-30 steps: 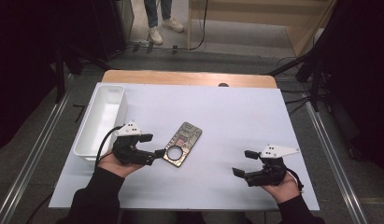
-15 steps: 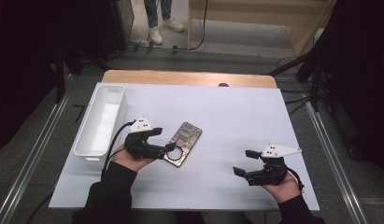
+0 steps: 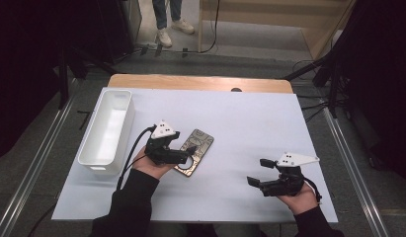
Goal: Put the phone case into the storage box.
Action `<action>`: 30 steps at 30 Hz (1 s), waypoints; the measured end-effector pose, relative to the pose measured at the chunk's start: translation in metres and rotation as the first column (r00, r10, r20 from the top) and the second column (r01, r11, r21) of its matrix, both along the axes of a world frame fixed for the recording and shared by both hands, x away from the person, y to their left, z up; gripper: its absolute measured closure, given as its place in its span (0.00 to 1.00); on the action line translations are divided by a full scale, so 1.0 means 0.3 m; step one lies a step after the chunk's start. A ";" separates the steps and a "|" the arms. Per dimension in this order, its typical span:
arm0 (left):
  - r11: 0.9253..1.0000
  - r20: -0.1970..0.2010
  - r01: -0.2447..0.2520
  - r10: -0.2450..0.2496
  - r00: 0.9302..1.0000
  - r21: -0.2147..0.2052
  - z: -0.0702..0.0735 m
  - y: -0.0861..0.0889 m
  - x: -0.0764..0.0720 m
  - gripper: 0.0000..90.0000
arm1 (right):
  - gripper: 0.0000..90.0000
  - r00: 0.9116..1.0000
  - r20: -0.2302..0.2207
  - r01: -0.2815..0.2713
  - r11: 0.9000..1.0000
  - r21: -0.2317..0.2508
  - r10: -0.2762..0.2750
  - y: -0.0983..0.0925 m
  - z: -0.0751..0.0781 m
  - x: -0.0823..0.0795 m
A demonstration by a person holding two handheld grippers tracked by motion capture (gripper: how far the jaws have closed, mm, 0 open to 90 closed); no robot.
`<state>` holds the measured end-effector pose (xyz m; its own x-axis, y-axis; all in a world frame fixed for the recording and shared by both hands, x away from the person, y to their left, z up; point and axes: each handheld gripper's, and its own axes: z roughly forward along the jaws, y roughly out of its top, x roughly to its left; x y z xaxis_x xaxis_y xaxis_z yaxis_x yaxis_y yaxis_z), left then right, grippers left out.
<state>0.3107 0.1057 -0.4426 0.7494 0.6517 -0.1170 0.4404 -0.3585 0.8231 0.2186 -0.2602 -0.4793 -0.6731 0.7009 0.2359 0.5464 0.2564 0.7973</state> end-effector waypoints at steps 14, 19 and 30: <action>0.997 -0.025 -0.069 0.069 0.997 0.038 -0.016 -0.074 0.022 0.21 | 0.14 1.000 -0.003 -0.005 1.000 0.007 0.005 -0.006 -0.001 0.000; 0.993 -0.084 -0.057 0.066 0.994 0.104 -0.005 -0.087 0.039 0.21 | 0.14 1.000 -0.010 -0.006 1.000 0.005 0.006 -0.006 -0.004 0.001; 0.970 -0.248 0.011 0.052 0.967 0.245 0.007 -0.115 0.088 0.18 | 0.14 1.000 -0.019 -0.009 1.000 -0.002 0.009 -0.006 -0.008 0.002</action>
<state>0.3370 0.0713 -0.4406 0.7023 0.6987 -0.1361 0.6304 -0.5218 0.5747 0.2192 -0.2621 -0.4817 -0.6751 0.6950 0.2473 0.5589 0.2630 0.7864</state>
